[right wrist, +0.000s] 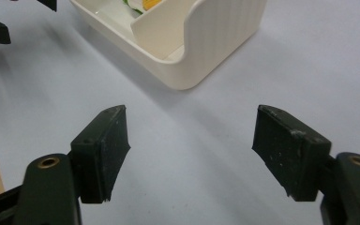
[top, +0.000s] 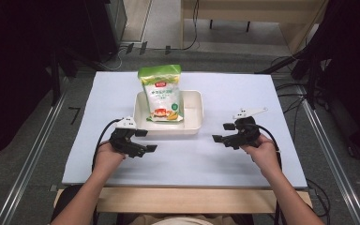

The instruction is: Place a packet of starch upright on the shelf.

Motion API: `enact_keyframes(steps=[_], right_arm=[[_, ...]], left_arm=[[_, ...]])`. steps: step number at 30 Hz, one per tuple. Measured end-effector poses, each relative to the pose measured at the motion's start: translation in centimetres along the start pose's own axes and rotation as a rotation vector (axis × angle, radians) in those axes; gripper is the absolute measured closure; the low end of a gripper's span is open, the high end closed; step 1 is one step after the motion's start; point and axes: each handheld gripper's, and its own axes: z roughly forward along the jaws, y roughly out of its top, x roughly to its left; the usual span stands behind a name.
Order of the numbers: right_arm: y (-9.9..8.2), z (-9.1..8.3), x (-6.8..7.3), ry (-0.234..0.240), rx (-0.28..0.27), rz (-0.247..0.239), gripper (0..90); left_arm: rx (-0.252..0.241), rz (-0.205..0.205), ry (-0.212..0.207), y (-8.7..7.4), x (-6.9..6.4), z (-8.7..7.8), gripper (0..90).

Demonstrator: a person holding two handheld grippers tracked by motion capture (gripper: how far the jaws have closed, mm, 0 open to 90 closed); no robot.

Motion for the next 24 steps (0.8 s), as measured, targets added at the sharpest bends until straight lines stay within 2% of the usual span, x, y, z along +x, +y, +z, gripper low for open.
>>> enact_keyframes(steps=[2,8,12,24], right_arm=[[-0.2,0.5,-0.3,0.025,0.017,0.006,22.7],[-0.9,1.8,-0.8,-0.011,0.044,0.023,23.8],[-1.0,2.1,-0.6,-0.024,0.055,0.002,23.6],[-1.1,2.1,-0.9,-0.025,0.060,0.011,23.6]], left_arm=[[-0.003,0.000,-0.002,0.0,0.0,0.1,22.8],[0.006,0.009,-0.006,0.0,-0.1,0.3,22.7],[0.013,0.010,-0.004,0.0,-0.1,0.4,22.8],[0.013,0.006,-0.003,0.0,-0.1,0.4,22.8]])
